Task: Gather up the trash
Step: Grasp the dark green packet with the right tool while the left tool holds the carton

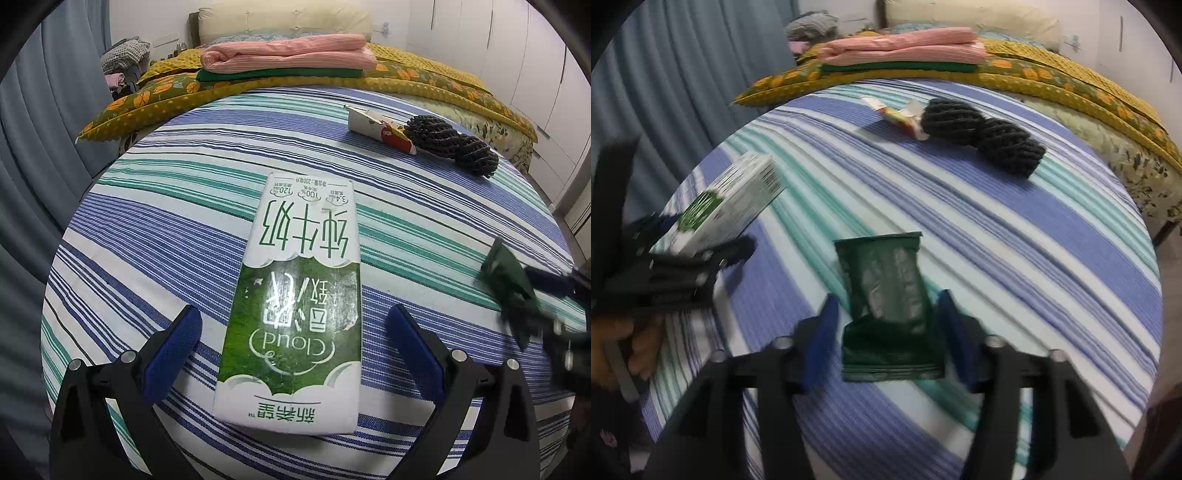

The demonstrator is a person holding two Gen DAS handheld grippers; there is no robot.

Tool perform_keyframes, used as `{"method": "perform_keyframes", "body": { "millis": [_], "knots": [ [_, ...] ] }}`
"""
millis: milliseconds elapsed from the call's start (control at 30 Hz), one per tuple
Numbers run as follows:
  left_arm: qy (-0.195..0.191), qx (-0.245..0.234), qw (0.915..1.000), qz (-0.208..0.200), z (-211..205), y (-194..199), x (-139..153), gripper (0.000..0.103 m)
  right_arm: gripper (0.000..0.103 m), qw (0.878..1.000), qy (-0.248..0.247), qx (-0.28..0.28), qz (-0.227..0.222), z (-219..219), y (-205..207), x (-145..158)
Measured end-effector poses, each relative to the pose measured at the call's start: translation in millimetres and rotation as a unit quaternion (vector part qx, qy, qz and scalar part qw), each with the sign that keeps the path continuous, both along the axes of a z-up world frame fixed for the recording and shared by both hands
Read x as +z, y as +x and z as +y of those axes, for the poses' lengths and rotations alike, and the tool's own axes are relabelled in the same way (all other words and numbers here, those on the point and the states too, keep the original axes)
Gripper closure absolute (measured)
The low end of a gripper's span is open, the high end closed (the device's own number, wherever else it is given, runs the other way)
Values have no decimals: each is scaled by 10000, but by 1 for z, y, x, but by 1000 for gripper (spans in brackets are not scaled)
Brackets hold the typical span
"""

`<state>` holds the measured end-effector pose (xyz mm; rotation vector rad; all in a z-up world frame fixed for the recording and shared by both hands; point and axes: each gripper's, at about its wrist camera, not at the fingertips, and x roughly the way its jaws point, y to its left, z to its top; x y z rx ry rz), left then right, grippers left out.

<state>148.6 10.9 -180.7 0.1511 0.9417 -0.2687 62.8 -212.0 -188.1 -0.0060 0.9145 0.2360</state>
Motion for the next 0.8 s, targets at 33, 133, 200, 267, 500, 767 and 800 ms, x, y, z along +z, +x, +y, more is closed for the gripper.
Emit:
{"method": "perform_keyframes", "body": {
  "millis": [33, 133, 200, 267, 500, 767, 800],
  "knots": [
    [1, 0, 10000, 0, 0, 0, 0, 4, 39, 9999, -144, 29, -49, 2, -3, -1],
    [-1, 0, 10000, 0, 0, 0, 0, 4, 34, 9993, -274, 225, -126, 3, -4, -4],
    [-1, 1, 10000, -1, 0, 0, 0, 4, 30, 9990, -275, 298, -173, 4, -5, -6],
    [-1, 0, 10000, -1, 0, 0, 0, 4, 29, 9989, -268, 323, -227, 6, -8, -7],
    [-2, 0, 10000, -2, 0, 0, 0, 4, 27, 9990, -252, 305, -222, 6, -9, -7],
    [-2, 1, 10000, -3, 0, 0, 0, 4, 25, 9989, -248, 335, -210, 7, -9, -8],
    [-2, 2, 10000, -3, 0, 0, 0, 4, 25, 9989, -248, 334, -210, 7, -9, -7]
  ]
}}
